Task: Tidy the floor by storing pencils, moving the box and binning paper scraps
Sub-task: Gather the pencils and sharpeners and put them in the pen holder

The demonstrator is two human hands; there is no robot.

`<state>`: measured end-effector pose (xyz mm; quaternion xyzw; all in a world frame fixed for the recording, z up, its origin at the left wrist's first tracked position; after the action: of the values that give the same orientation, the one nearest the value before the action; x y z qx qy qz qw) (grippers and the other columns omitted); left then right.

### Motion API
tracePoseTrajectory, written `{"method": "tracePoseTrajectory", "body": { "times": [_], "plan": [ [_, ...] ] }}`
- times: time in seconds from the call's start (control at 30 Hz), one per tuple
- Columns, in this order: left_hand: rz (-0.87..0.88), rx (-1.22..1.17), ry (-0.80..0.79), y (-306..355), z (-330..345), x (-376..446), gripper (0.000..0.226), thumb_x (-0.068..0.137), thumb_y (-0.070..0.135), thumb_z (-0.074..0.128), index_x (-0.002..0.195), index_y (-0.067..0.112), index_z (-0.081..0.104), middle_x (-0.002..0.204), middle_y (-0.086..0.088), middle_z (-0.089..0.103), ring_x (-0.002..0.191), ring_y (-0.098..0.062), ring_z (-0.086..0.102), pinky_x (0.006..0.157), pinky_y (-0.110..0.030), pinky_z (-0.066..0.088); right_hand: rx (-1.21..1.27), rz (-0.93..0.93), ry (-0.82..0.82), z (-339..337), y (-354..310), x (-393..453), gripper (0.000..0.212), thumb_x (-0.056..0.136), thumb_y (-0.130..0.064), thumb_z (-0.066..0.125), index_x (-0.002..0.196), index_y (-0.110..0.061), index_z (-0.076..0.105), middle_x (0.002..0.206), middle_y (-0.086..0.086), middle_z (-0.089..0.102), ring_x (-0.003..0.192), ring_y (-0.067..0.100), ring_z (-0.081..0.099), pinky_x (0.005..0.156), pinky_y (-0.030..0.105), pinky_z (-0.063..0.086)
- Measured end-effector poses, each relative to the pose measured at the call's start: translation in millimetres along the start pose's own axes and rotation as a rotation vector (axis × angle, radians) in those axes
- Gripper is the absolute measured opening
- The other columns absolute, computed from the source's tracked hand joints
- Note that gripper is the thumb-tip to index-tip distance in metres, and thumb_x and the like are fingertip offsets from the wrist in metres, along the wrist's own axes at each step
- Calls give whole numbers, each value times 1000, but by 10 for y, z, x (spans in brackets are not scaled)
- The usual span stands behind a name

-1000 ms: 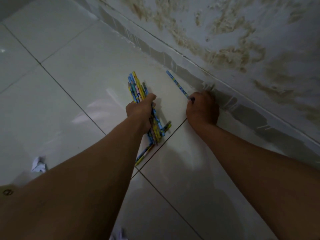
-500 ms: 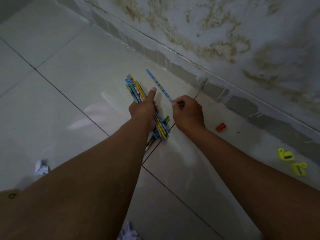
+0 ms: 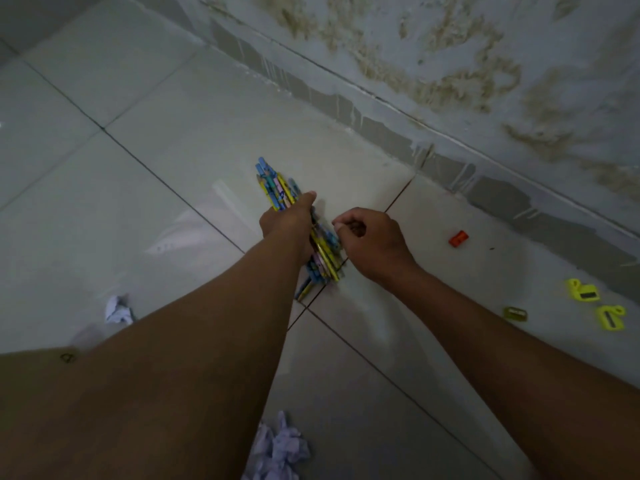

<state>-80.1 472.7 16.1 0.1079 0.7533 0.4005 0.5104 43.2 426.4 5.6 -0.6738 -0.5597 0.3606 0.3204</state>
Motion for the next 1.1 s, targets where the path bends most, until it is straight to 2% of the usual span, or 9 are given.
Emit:
{"method": "tracePoseTrajectory", "body": {
  "times": [0.07,0.17,0.27,0.4,0.53,0.63,0.8,0.97,1.1],
  "plan": [
    [4,30,0,-16,-141,19,34,71,30,87,84,7,65,64,-4,68,56,-18,65,45,-22,51,-62,-46,-45,25,23,-29,10,85,-20,64,86,-24,72,78,-10,67,72,7,63,68,21,48],
    [48,137,-27,-76,-327,32,28,72,28,86,68,9,67,50,0,66,50,-14,66,52,-24,54,-247,-155,-184,45,92,-93,15,84,-16,64,95,-20,74,98,1,70,94,22,65,85,37,52],
    [123,247,-54,-144,-460,45,30,71,31,87,70,7,69,49,1,65,42,-7,62,49,-19,51,-423,-303,-263,57,100,-147,17,83,-18,65,97,-23,73,104,-3,66,104,23,61,89,42,47],
    [182,338,-56,-184,-592,85,31,71,34,87,75,8,70,61,-2,69,54,-11,68,65,-28,59,-579,-414,-272,116,68,-148,23,85,-26,63,106,-25,71,108,-3,64,105,24,59,86,40,44],
    [190,351,-67,-199,-677,60,30,73,33,86,79,10,68,68,-4,71,58,-13,69,65,-28,59,-456,-230,-72,215,61,-118,27,86,-34,64,109,-20,62,105,3,62,100,27,60,83,40,45],
    [179,347,-80,-218,-726,45,30,74,33,86,80,11,67,70,-4,70,58,-13,68,67,-28,59,-549,-73,-79,301,73,-68,27,88,-40,61,107,-21,62,111,5,59,104,27,57,89,40,40],
    [157,319,-58,-241,-794,26,30,74,33,85,78,10,67,67,-4,69,57,-14,67,71,-32,61,-568,59,-30,399,18,-72,19,87,-32,56,94,-18,67,106,8,64,102,31,59,89,39,41],
    [76,213,13,-191,-793,24,36,70,40,86,67,11,66,59,-3,66,50,-14,61,55,-25,52,-258,2,39,478,-136,-158,15,83,-32,65,80,-18,69,81,-3,70,79,20,66,73,35,55],
    [3,109,60,-142,-740,-21,48,63,50,88,73,10,64,62,-4,67,56,-17,62,53,-23,48,-37,-51,36,551,-152,-271,12,82,-29,71,73,-21,68,63,-10,62,59,5,59,60,26,53]
  ]
}}
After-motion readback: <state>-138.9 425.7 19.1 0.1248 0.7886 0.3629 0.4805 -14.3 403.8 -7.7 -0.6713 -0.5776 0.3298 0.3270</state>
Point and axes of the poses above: each hand's wrist, its own x-axis towards the middle knuckle, its own z-axis out of the palm, y = z × x, the point moved 1 cm from there along x, towards the middle knuckle
